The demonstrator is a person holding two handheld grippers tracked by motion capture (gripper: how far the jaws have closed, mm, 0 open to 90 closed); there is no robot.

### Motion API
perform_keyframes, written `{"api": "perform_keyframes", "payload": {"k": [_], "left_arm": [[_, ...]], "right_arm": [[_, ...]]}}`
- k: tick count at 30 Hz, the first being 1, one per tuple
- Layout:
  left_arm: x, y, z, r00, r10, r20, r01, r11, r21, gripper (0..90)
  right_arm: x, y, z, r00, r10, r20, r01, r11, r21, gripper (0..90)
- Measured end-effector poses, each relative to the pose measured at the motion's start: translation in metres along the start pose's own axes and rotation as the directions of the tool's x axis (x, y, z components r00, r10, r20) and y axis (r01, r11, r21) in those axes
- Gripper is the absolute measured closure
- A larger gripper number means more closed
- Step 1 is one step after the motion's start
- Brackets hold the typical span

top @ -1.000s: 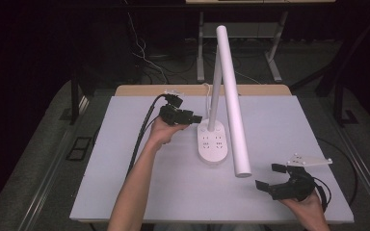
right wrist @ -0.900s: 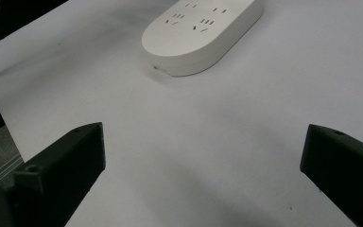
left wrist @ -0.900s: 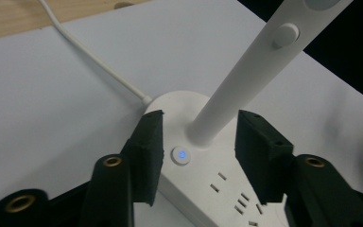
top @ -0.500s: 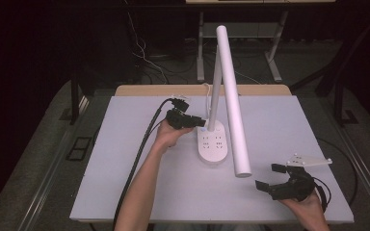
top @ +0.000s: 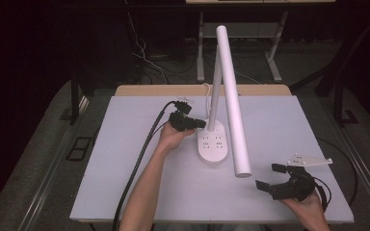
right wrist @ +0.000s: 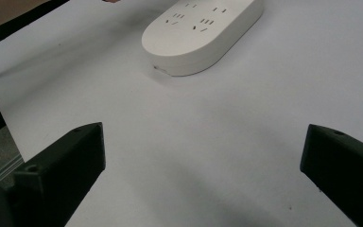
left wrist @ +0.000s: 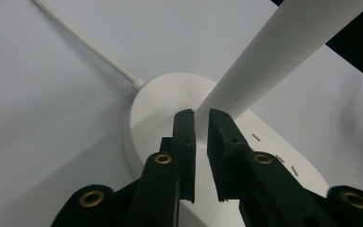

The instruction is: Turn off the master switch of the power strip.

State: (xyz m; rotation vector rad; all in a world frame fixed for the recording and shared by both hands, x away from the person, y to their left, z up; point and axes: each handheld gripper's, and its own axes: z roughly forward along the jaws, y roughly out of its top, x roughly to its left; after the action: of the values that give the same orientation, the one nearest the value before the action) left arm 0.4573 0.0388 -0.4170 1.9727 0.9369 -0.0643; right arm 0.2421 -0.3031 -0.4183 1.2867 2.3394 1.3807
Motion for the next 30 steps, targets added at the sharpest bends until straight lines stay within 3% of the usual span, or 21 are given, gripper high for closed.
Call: {"api": "perform_keyframes", "payload": {"k": [5, 11, 13, 15, 19, 20, 23, 30], "left_arm": [[0.000, -0.002, 0.003, 1.0000, 0.000, -0.007, 0.000, 1.0000, -0.003, 88.4], [0.000, -0.003, 0.007, 0.9998, 0.013, -0.013, -0.013, 0.9998, 0.013, 89.8], [0.000, -0.004, 0.008, 0.9999, 0.000, -0.016, 0.001, 0.9999, 0.014, 89.8], [0.003, -0.004, 0.008, 0.9993, 0.033, -0.020, -0.032, 0.9984, 0.046, 89.8], [0.004, -0.006, 0.010, 0.9996, 0.022, -0.018, -0.021, 0.9989, 0.042, 89.8], [0.003, -0.006, 0.011, 0.9998, -0.002, -0.017, 0.002, 0.9998, 0.020, 89.8], [0.004, -0.006, 0.012, 0.9997, -0.020, -0.011, 0.020, 0.9997, 0.012, 89.8], [0.007, -0.007, 0.011, 0.9995, -0.026, -0.016, 0.026, 0.9995, 0.018, 90.0]], "right_arm": [[0.001, 0.000, 0.001, 1.0000, -0.002, -0.002, 0.002, 1.0000, 0.002, 0.1], [0.001, 0.000, 0.001, 1.0000, -0.003, -0.003, 0.003, 1.0000, 0.003, 0.0], [0.001, 0.000, 0.000, 1.0000, -0.004, -0.002, 0.004, 1.0000, 0.002, 0.1], [0.001, 0.000, 0.000, 1.0000, -0.005, -0.002, 0.005, 1.0000, 0.002, 0.1], [0.000, 0.000, 0.000, 1.0000, -0.005, -0.003, 0.005, 1.0000, 0.003, 0.1], [0.000, 0.000, 0.000, 1.0000, -0.005, -0.003, 0.005, 1.0000, 0.003, 0.0], [0.000, 0.000, 0.000, 1.0000, -0.005, -0.004, 0.005, 1.0000, 0.002, 0.0], [0.001, 0.000, 0.000, 1.0000, -0.008, -0.004, 0.008, 1.0000, -0.001, 0.0]]}}
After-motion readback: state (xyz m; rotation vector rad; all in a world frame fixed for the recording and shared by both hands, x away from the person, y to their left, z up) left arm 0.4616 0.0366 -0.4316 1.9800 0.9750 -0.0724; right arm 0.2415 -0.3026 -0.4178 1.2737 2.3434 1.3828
